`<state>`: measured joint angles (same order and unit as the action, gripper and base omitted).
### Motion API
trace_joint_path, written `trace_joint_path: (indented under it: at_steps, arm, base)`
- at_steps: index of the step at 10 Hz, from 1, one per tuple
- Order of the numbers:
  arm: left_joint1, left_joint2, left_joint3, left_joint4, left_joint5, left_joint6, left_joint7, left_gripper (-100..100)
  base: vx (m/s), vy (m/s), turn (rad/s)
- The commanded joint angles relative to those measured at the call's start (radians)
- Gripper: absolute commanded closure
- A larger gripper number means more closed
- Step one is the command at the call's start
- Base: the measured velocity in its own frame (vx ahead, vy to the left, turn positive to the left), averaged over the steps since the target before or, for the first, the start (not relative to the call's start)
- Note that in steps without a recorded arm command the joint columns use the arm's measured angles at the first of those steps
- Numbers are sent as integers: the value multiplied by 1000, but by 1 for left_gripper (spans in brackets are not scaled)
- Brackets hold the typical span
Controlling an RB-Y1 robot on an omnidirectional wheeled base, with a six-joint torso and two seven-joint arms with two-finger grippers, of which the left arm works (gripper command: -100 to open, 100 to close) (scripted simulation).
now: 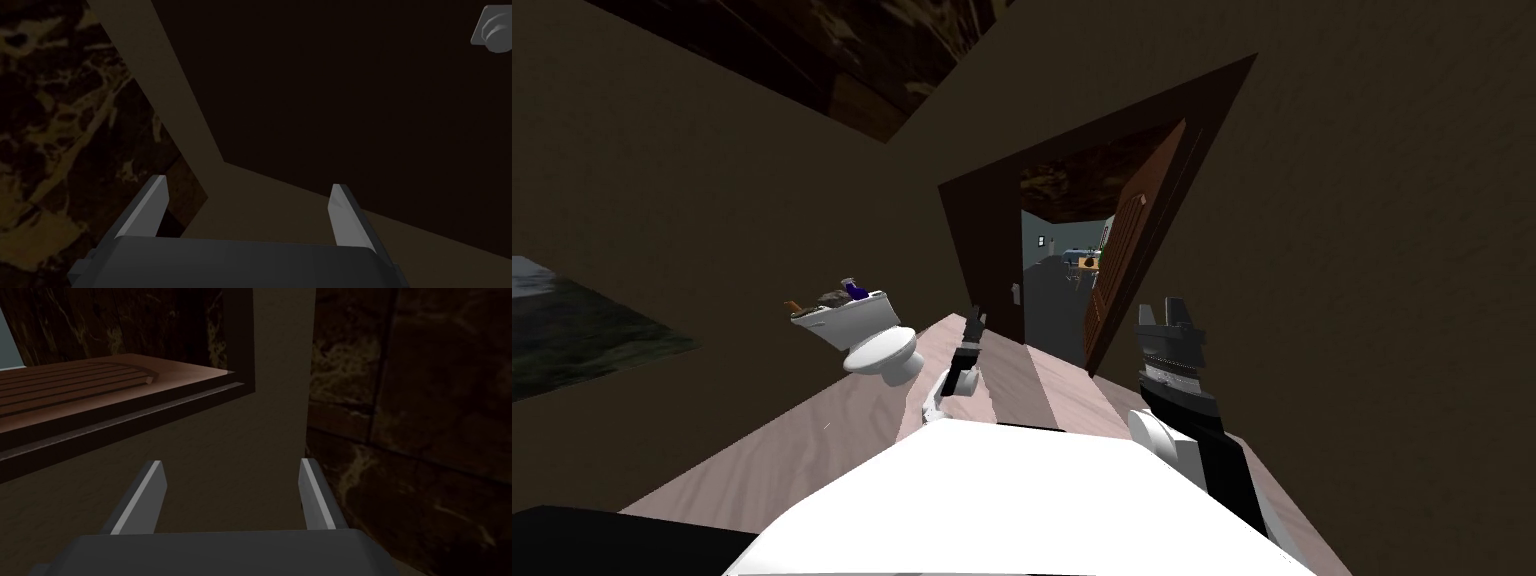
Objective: Push the door open
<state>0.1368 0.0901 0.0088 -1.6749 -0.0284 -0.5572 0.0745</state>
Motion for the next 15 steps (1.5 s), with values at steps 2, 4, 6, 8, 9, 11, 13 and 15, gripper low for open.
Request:
trace_joint_path:
  at_steps: [2,4,6,8,9,11,13,15]
  arm:
    - [-43,6,-4,73,4,9,5,-100]
    - [-76,10,-7,130,7,16,8,-100]
    - [-110,13,-9,187,11,23,12,-100]
    - [-144,16,-12,243,14,30,15,-100]
    - [-161,18,-13,272,16,33,17,-100]
    - [-194,20,-16,325,19,40,20,-100]
    - [-226,22,-19,382,22,47,23,-100]
    - [-259,24,-21,437,25,53,26,-100]
  base:
    - [97,68,-72]
    - [76,79,-80]
    - [78,64,-83]
    - [95,84,-76]
    - [97,71,-85]
    - [78,67,-82]
    - [88,62,-77]
    - [87,84,-73]
